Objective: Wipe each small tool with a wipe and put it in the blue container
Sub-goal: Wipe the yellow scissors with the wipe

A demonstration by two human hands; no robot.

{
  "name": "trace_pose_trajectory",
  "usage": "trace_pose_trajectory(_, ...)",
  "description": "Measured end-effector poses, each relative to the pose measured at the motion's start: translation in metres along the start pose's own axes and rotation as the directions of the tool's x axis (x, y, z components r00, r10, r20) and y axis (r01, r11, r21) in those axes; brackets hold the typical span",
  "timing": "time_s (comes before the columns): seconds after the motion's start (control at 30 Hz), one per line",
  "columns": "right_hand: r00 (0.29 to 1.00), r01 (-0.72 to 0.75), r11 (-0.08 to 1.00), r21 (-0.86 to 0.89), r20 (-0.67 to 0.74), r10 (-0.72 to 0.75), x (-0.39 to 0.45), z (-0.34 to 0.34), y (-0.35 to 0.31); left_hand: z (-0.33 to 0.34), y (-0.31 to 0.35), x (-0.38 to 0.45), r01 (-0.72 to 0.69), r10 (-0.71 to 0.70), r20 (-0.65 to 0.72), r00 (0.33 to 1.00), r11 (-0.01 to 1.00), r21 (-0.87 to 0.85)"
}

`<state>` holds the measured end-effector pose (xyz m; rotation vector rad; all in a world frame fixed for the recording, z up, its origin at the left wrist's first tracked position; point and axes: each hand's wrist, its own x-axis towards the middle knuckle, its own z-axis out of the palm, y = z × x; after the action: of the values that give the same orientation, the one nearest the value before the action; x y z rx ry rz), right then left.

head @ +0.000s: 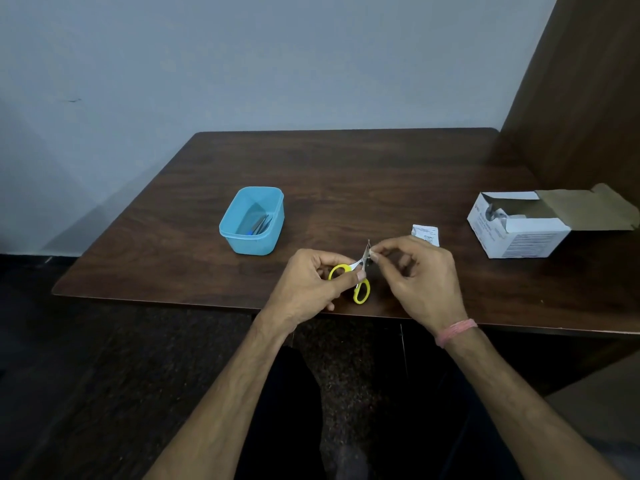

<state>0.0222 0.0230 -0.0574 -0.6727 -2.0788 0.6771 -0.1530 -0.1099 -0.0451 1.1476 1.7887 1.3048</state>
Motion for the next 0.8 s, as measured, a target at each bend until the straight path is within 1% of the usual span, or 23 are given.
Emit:
trace_pose_trajectory(0.1, 0.996, 0.035, 0.998, 0.043, 0.08, -0.038, -0.002, 0.001, -0.002, -0.001, -0.001, 0.001, 0.001, -0.001, 0.004, 1.0, 1.0, 0.013)
trace_pose_trajectory(0.23, 0.999, -0.034, 0.996, 0.077, 0.039, 0.031, 0.002, 0.001, 0.001, -0.001, -0.002, 0.001, 0.003, -0.003, 0.01, 1.0, 1.0, 0.005)
trace_pose_trajectory(0.37, 0.988, 0.013, 0.995, 0.098, 0.149, -0.028, 0.0, 0.003, 0.0, -0.002, -0.004, 0.002, -0.014, 0.014, 0.009, 1.0, 1.0, 0.012)
trace_pose_trajectory(0.4, 0.987, 0.01, 0.994, 0.108, 0.158, -0.027, 0.001, 0.003, 0.001, -0.002, -0.004, 0.002, -0.017, 0.017, 0.008, 1.0, 1.0, 0.012)
trace_pose_trajectory(0.53, 0.99, -0.027, 0.992, 0.122, 0.141, 0.01, 0.002, 0.003, 0.001, -0.001, -0.003, 0.002, -0.025, 0.025, 0.014, 1.0, 1.0, 0.017)
trace_pose_trajectory(0.63, 0.984, -0.044, 0.984, 0.171, 0.18, 0.013, 0.003, 0.006, -0.006, -0.002, -0.003, 0.003, -0.025, 0.025, 0.037, 0.999, 1.0, 0.016)
trace_pose_trajectory(0.8, 0.96, -0.132, 0.963, 0.235, 0.271, 0.065, 0.01, 0.006, -0.013, -0.005, -0.003, 0.002, -0.021, 0.021, 0.055, 0.998, 1.0, -0.001)
